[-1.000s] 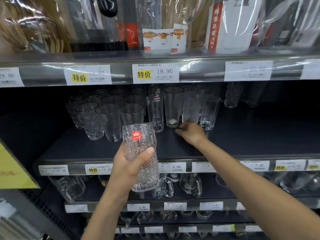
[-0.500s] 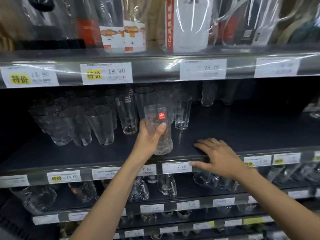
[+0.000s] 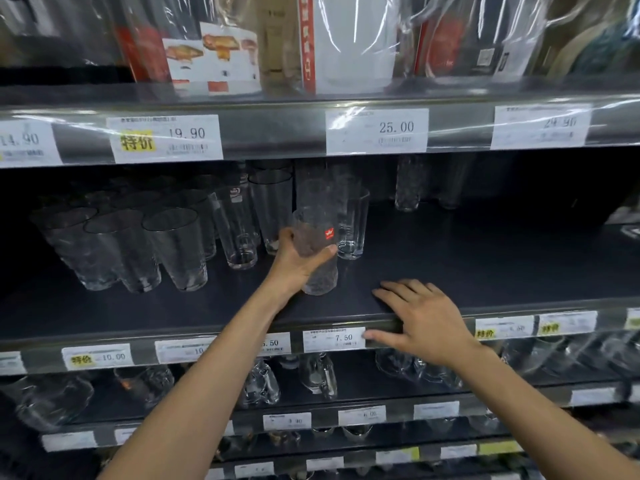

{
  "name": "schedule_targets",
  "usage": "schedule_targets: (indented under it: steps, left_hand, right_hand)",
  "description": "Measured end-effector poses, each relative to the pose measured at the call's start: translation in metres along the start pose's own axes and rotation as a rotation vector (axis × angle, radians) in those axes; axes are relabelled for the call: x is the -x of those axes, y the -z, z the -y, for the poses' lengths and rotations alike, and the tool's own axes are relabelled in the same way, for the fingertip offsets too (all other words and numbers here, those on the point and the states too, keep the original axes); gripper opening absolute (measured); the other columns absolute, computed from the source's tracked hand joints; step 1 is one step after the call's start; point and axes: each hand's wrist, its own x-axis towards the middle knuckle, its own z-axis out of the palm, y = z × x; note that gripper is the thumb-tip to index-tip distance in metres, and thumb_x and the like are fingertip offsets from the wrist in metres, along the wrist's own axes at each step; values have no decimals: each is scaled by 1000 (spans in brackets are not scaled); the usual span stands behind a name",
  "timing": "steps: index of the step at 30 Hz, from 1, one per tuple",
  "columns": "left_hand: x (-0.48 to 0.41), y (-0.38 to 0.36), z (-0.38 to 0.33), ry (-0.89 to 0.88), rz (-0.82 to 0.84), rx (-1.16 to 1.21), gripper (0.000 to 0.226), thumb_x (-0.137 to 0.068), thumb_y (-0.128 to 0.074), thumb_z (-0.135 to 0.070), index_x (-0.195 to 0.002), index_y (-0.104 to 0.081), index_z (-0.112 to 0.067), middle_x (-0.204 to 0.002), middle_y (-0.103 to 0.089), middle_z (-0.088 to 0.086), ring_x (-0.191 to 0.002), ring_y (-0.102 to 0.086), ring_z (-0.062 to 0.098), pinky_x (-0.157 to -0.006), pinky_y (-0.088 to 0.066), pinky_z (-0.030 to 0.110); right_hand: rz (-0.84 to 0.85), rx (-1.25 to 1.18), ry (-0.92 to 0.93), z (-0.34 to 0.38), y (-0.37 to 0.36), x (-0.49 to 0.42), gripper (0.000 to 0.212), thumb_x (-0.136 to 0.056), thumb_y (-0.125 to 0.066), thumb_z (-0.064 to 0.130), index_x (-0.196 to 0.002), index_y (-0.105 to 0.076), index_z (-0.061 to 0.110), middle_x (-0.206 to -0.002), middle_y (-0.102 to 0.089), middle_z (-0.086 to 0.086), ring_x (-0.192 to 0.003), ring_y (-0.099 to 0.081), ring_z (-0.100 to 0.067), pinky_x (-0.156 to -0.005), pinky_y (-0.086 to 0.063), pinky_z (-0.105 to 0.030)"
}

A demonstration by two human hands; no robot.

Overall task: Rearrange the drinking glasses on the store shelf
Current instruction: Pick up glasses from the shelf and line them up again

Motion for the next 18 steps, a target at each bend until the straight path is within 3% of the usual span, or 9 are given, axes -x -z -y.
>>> schedule_targets:
  steps: [3,7,11,18]
  left_hand:
    - [-8,1,0,-5,0,-4,68,-80,-81,-21,-133,-39,-10,-115,-60,-5,-102,-61,5,-74,-48,6]
    - [-15,2,3,-10,-22,4,74,-78,-83,-25,-136,-39,-12,-123,-59,-3,-113,-59,11,-92,-46,19]
    - [-18,1,4,-33,-30,-9,69,-79,-83,-28,-133,-42,-15,-119,-60,-6,-108,-59,8,-81,-45,9]
    - [-20,-3,7,-95,-42,-62,55,-80,-80,-35,-124,-47,-29,-115,-60,-14,-103,-58,-1,-79,-41,2]
  right_hand:
    - [-24,15,2,0,-2,0,81,-83,-37,84,-121,-70,20,-123,-69,2,-109,-65,-21,-86,-54,-39]
    - [-45,7,-9,1,-2,0,79,-82,-41,83,-119,-70,20,-122,-70,2,-109,-65,-20,-86,-54,-39]
    - [-44,9,-18,2,-2,1,79,-82,-40,84,-120,-70,21,-122,-69,4,-109,-65,-20,-87,-54,-38]
    - [-36,28,-28,4,0,1,81,-83,-35,85,-121,-70,22,-122,-69,5,-110,-65,-18,-88,-53,-36]
